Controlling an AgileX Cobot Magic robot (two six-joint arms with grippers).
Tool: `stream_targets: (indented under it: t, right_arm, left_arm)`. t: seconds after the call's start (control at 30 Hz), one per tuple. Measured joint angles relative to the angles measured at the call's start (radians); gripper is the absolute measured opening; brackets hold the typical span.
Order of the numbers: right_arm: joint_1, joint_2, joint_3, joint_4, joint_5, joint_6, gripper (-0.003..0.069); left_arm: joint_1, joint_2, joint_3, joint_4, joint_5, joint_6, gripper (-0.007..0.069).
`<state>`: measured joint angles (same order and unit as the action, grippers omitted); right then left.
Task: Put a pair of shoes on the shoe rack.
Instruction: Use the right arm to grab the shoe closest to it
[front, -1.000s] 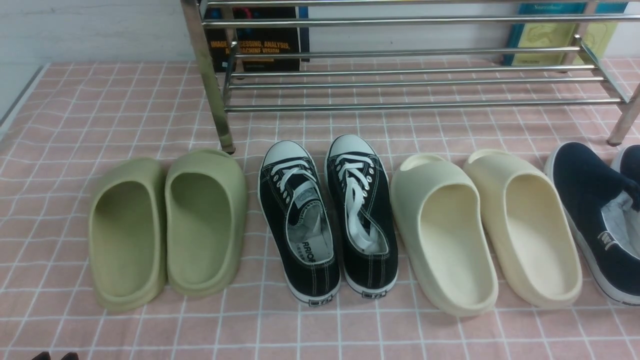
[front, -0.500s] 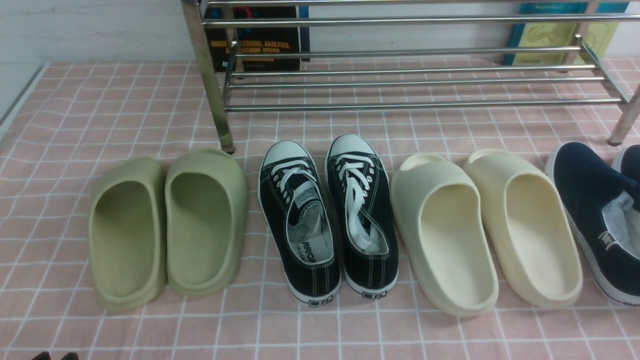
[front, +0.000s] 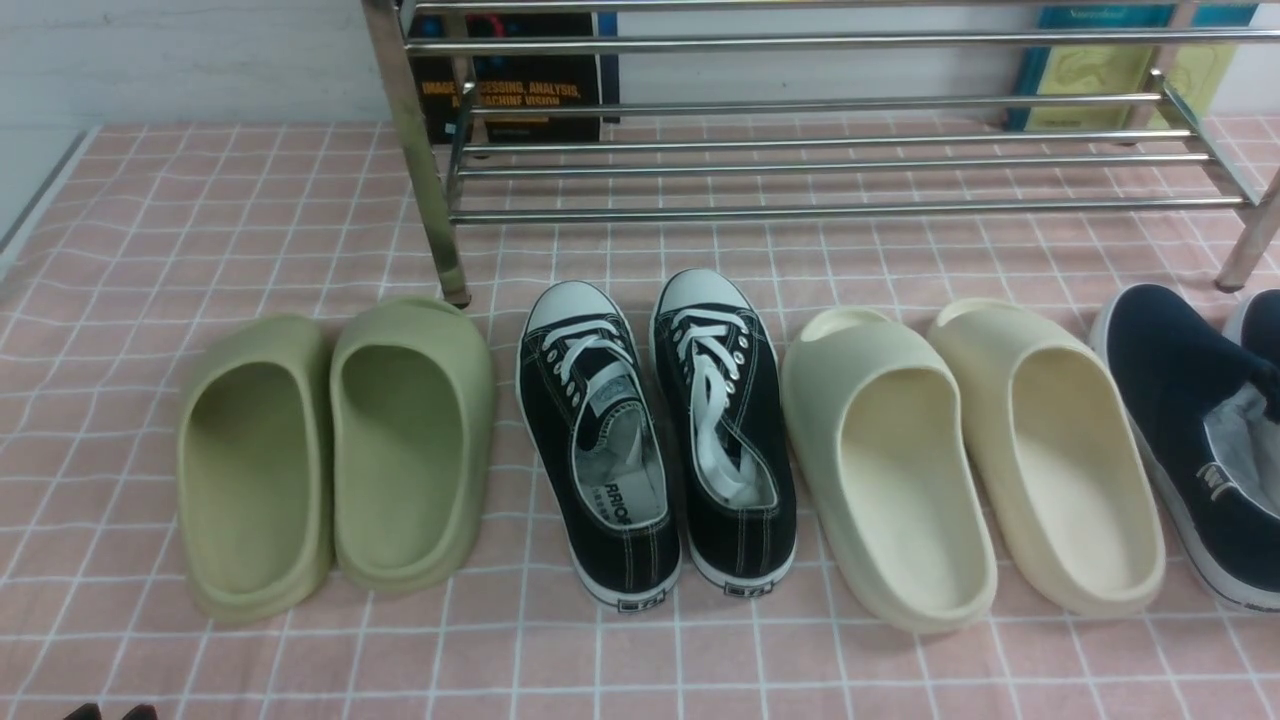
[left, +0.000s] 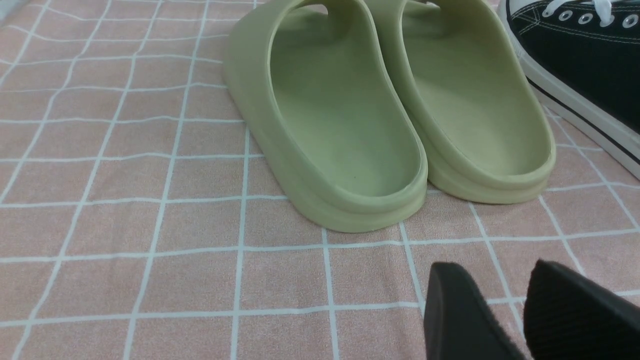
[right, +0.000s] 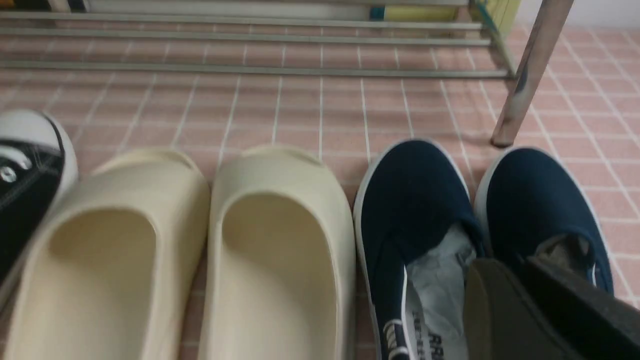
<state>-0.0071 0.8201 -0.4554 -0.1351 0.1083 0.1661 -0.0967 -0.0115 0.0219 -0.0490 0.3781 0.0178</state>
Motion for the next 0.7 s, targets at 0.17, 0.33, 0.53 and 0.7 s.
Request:
stream_targets:
  t: [0.17, 0.33, 0.53, 0.7]
  right_arm:
    - [0.0, 0.128, 0.0, -0.002, 0.004, 0.004, 0.0102]
    - [0.003, 0.232, -0.069, 0.029, 0.188, 0.048, 0.0104]
    - [0.003, 0.371, -0.294, 0.056, 0.524, -0.008, 0.0109]
    - [0.003, 0.458, -0.403, 0.084, 0.571, -0.023, 0.0123]
  left_arm:
    - [0.0, 0.0, 0.0, 0.0, 0.0, 0.0, 0.0239]
    - [0.0, 0.0, 0.0, 0.0, 0.0, 0.0, 0.0239]
    - [0.0, 0.0, 0.0, 0.0, 0.0, 0.0, 0.0239]
    - [0.0, 0.0, 0.0, 0.0, 0.0, 0.0, 0.0239]
